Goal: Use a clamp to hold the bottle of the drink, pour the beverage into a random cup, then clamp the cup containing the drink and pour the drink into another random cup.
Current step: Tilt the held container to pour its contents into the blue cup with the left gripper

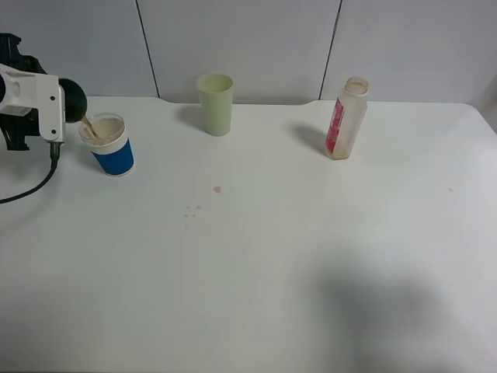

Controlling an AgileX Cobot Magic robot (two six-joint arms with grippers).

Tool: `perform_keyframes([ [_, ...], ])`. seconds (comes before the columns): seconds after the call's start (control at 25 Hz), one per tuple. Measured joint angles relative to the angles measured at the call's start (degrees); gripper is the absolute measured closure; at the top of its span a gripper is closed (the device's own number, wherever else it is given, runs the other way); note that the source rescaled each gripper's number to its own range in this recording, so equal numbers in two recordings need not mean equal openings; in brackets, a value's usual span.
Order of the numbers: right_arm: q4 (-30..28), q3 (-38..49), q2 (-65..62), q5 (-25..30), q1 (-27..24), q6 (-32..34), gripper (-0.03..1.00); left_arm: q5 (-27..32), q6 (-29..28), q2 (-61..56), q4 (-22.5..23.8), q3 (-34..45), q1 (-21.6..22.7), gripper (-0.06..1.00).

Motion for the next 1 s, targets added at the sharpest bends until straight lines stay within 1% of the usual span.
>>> perform_keyframes([
  [0.24,0.0,0.0,0.0,0.0,0.0,0.0,-0.03,0.31,0.62,0.0,0.0,-1.03,0.0,0.94],
  [0.4,0.0,0.0,0.0,0.0,0.0,0.0,-0.03,1.69,1.01,0.0,0.0,-1.3,-1.25,0.94],
  [0.56,0.0,0.0,0.0,0.0,0.0,0.0,-0.03,1.82,1.75,0.06,0.0,-1.4,-2.32,0.94],
  [1.0,0.0,0.0,0.0,0.0,0.0,0.0,-0.03,3.52,4.15,0.06,0.05,-1.47,-2.4,0.94],
])
